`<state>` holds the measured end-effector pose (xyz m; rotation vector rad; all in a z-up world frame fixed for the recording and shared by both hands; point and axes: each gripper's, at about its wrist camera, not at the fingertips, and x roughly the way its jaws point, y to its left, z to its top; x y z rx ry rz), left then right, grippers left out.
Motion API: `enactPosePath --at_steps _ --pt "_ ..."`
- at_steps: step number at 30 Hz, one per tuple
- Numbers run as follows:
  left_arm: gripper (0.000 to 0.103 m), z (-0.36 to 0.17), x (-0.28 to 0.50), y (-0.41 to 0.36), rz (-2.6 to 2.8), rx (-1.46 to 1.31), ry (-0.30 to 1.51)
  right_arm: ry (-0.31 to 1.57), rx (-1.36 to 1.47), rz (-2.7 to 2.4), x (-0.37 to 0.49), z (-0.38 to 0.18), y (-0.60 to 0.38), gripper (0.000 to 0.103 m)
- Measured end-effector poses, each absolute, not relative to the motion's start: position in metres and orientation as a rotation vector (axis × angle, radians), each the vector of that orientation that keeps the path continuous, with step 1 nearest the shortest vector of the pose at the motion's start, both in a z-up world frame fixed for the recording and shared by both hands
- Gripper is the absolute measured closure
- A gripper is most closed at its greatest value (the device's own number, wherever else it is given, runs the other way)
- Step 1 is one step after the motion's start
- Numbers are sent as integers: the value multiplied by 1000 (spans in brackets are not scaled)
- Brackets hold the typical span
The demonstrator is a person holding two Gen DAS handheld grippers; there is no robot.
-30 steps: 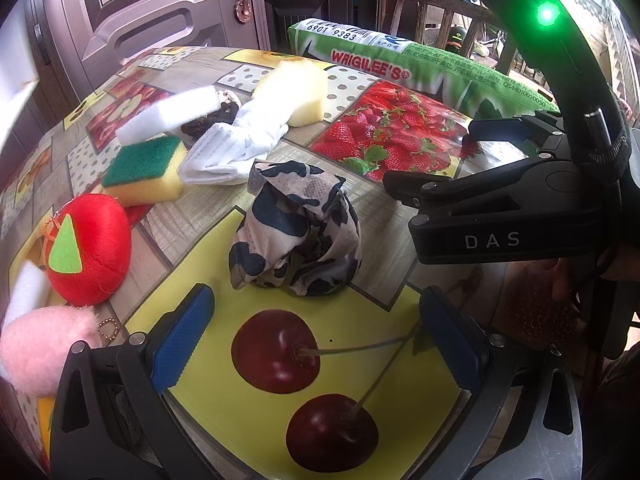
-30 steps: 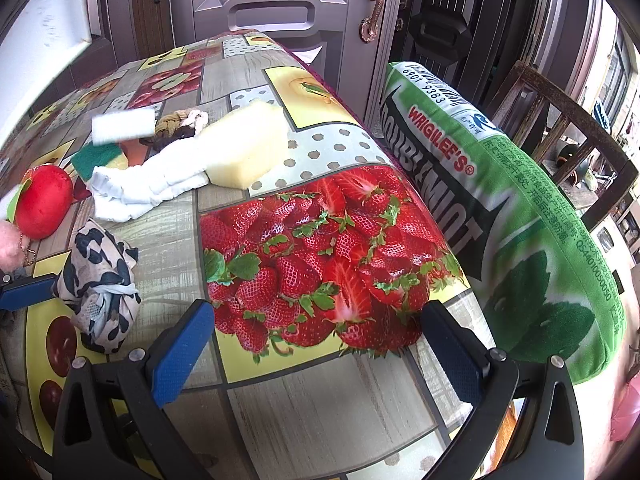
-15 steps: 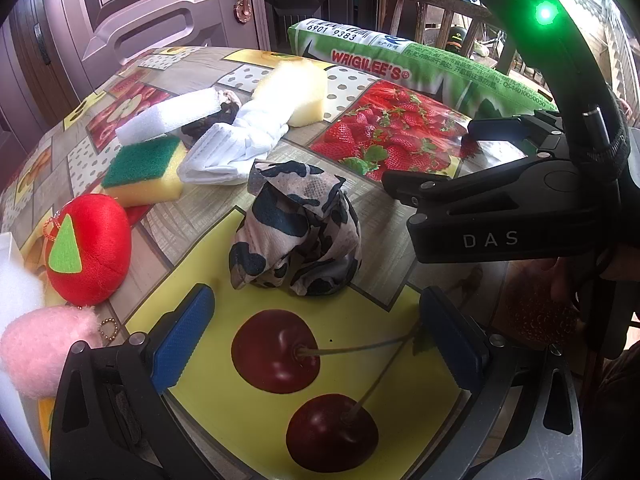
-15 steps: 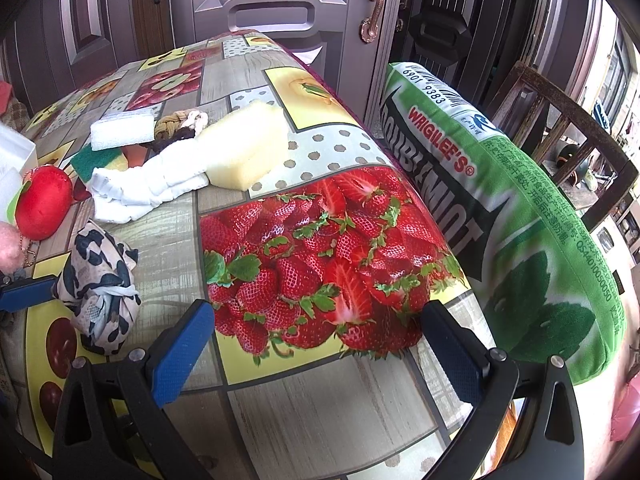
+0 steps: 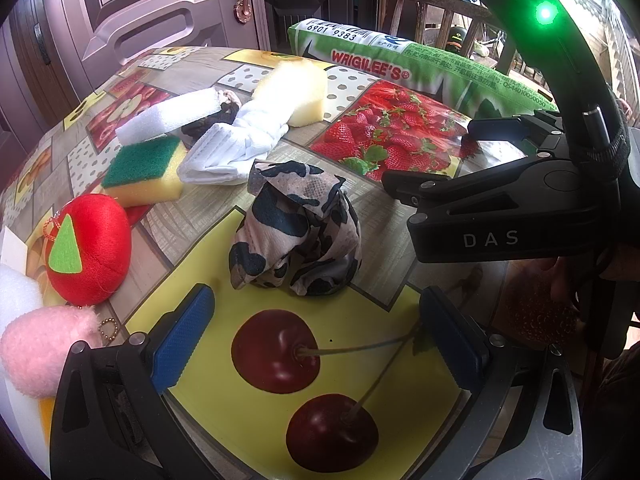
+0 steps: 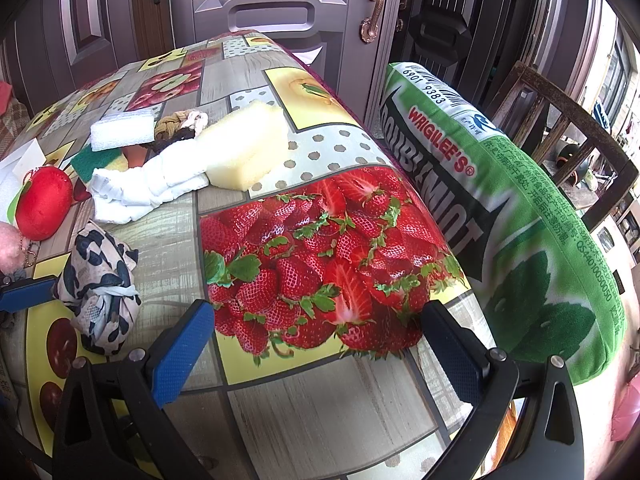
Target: Organize soft objects
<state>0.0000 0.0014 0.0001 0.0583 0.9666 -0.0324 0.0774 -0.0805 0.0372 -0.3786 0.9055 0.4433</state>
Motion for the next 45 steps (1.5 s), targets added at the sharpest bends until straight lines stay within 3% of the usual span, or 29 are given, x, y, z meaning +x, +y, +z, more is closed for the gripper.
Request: enactPosePath --at_steps 17,31,39,45 --pt "1 -1 -1 0 -31 59 964 931 -410 518 73 41 -91 0" --pt "1 2 6 -18 -2 3 976 887 -253 491 80 110 -152 0" --pt "1 74 -40 -20 -33 -66 803 835 -185 532 91 141 -145 0" --pt "1 124 -98 37 187 -214 623 747 -150 609 93 165 -128 0"
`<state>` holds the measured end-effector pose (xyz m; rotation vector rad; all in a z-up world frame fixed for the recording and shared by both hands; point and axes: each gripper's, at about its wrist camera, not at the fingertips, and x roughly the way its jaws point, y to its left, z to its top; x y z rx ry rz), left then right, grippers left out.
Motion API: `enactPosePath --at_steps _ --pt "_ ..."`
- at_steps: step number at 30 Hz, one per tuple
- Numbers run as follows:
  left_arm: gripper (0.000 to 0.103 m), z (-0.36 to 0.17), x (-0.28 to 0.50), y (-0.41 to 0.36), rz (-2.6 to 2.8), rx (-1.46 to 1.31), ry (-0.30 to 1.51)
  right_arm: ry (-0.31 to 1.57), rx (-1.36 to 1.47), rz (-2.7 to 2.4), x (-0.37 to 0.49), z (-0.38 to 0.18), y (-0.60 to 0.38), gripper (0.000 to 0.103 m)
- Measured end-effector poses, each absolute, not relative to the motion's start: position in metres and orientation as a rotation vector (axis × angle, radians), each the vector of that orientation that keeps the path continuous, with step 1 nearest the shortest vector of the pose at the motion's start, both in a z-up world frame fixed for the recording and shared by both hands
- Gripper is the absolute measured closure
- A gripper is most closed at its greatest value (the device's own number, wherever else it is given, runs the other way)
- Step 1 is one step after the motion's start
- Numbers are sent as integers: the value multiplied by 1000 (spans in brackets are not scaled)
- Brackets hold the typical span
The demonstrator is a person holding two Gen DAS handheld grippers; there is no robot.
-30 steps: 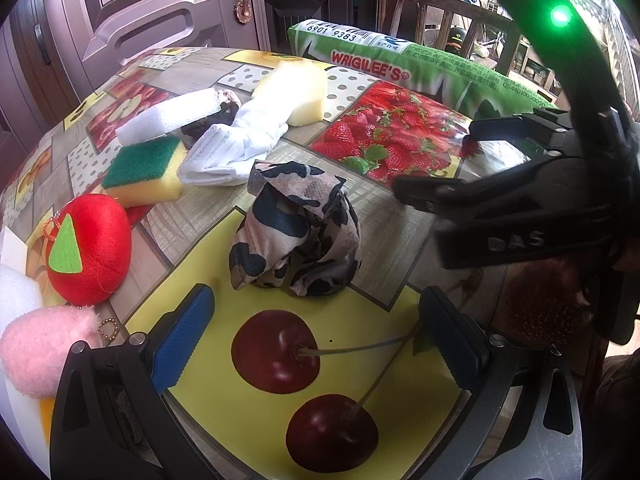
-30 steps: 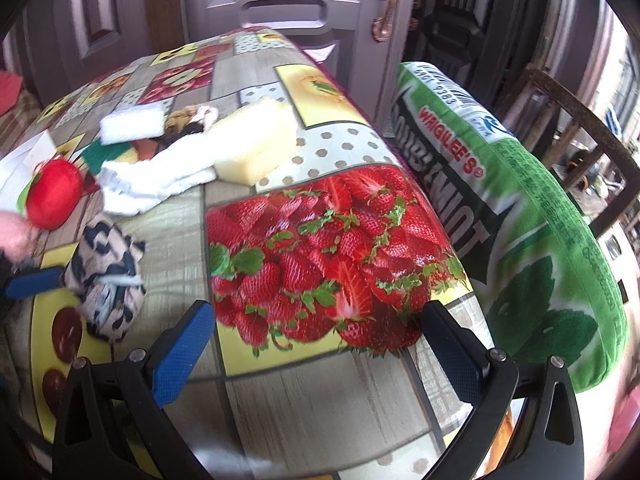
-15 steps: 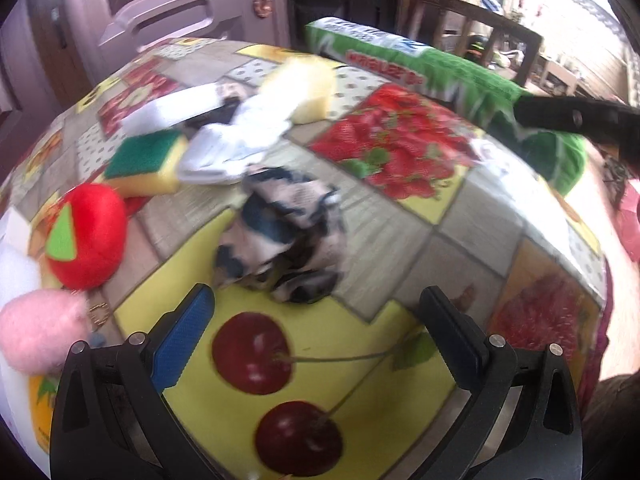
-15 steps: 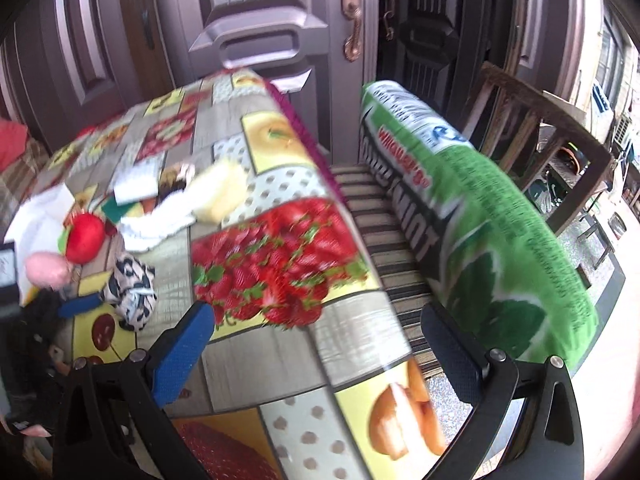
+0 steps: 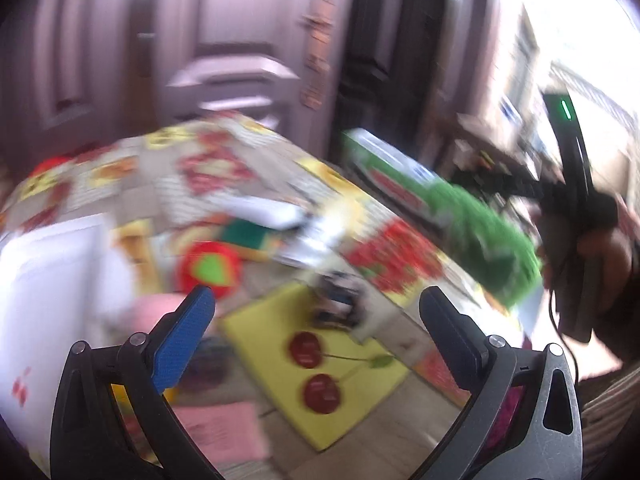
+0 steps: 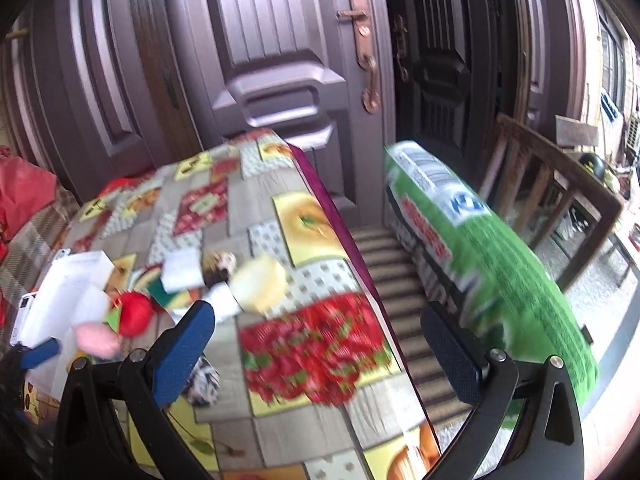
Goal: Organize soft objects
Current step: 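Grasp the pink tissue pack with the left tool while the right tool grasps the cow-print cloth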
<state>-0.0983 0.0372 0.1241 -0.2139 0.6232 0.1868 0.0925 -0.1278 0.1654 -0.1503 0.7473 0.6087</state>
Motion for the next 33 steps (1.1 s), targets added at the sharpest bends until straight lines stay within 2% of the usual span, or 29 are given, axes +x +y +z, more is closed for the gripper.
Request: enactPosePath --at_steps 5,11,24,27,29,33 --pt "0 116 -156 84 446 -319 650 757 -85 740 92 157 -119 0" --pt "0 84 -195 90 509 -430 762 775 -218 854 76 140 -90 0" --pt "1 48 -141 63 400 -382 923 845 -552 1052 47 74 -19 1" --pt "1 39 -135 65 431 -365 952 859 -596 1066 42 62 -10 9" --pt "1 35 -132 67 442 -373 959 875 -620 1068 41 55 -6 23" --pt "1 26 -126 68 450 -375 983 892 -621 1083 39 51 -7 31"
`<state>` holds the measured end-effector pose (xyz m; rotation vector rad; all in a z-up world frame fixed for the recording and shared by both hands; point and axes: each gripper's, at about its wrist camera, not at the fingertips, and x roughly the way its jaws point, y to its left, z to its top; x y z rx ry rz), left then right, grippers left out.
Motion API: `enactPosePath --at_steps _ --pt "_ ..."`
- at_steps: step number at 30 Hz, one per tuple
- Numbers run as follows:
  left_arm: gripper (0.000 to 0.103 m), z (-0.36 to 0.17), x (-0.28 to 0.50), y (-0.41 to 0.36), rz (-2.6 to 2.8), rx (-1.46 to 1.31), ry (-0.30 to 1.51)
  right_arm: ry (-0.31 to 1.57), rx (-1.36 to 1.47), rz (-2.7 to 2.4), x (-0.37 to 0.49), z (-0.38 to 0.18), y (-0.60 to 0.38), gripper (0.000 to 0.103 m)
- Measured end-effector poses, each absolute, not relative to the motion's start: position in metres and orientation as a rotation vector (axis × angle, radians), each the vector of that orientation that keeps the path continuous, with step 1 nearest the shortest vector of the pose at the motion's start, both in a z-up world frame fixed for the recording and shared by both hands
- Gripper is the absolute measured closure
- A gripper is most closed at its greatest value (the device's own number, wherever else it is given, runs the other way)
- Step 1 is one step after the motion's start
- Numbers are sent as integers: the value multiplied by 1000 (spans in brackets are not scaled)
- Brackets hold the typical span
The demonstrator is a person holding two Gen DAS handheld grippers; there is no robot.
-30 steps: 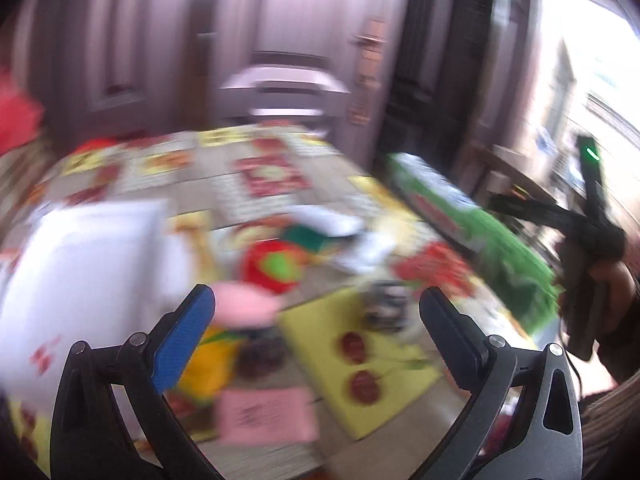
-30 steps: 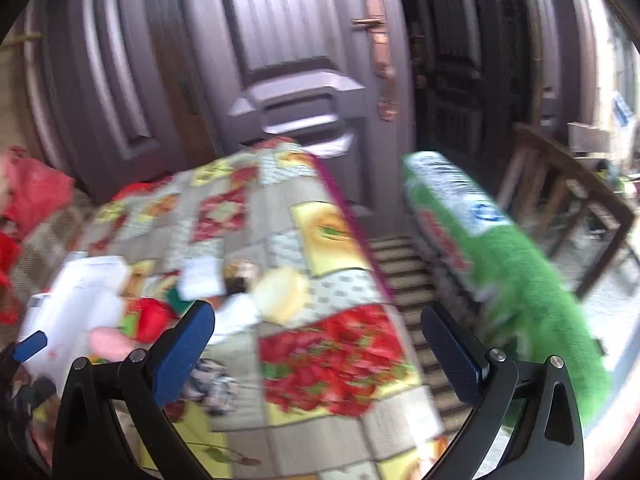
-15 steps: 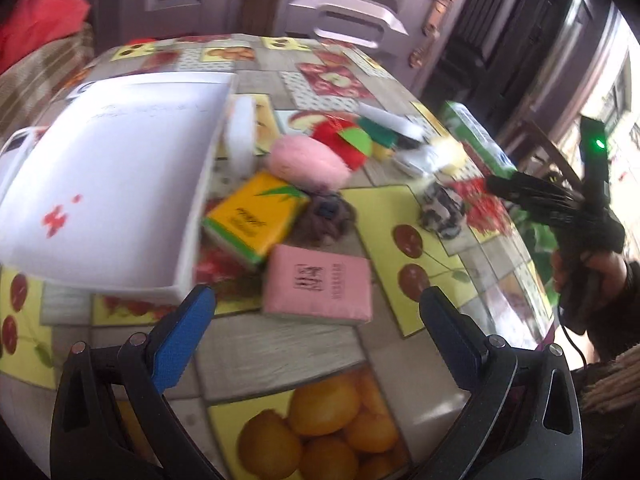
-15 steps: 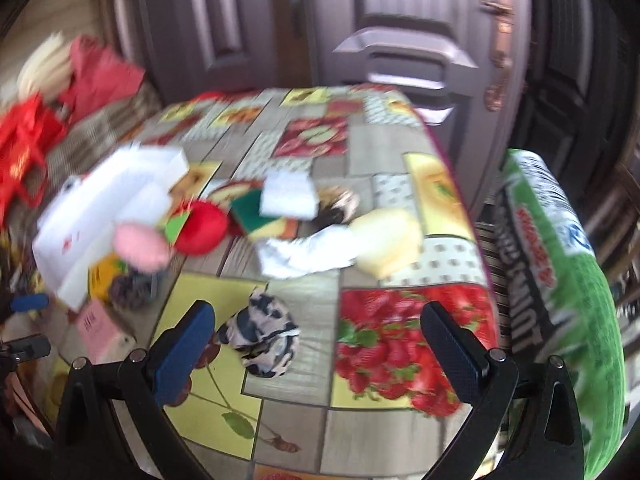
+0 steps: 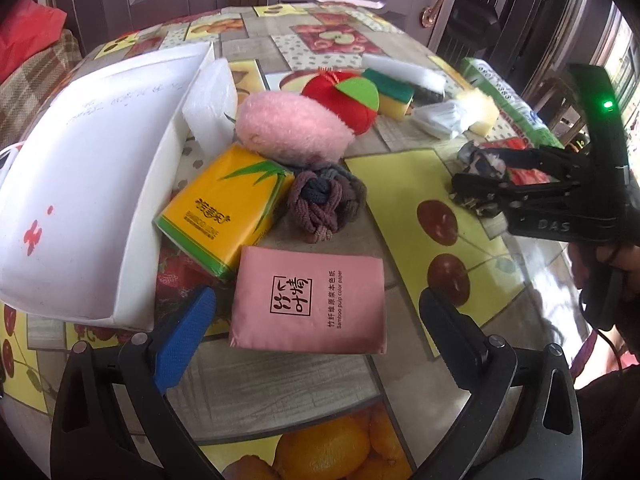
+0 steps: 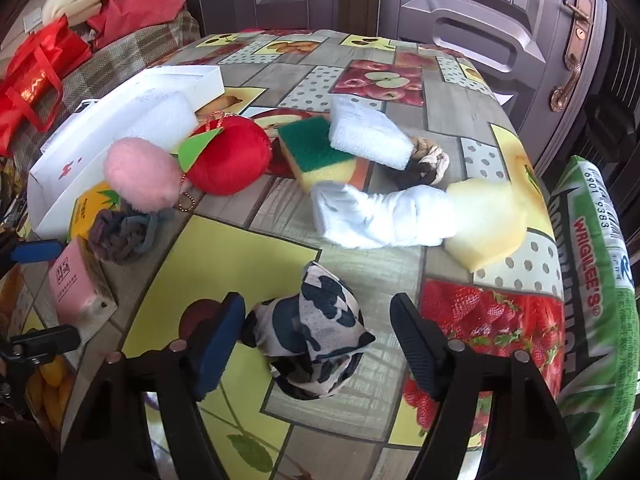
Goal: Organize soft objects
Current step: 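Grasp the pink tissue pack with the left tool while the right tool grasps the cow-print cloth, then carry the pink pack and cow-print cloth up and over to the white box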
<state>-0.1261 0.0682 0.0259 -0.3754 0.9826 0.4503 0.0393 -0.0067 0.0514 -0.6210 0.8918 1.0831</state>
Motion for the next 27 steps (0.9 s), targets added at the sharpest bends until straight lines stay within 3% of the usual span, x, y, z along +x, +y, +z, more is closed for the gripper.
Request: enactPosePath --at_steps 2,3,7,13,23,27 --pt "14 22 -127 69 452 -382 993 894 -624 1095 38 52 -8 47" --pt "29 20 -128 69 450 -394 996 897 -629 1095 38 52 -9 48" --pt "29 23 -135 70 433 -434 962 914 -593 1112 41 58 -14 58" --pt "29 65 -139 59 409 -364 863 849 -472 1107 42 97 -34 59" --pt "29 235 -157 105 583 -210 515 515 -120 1079 53 253 -58 59" --pt "29 275 -181 122 616 -234 441 377 0 1072 42 309 -74 59"
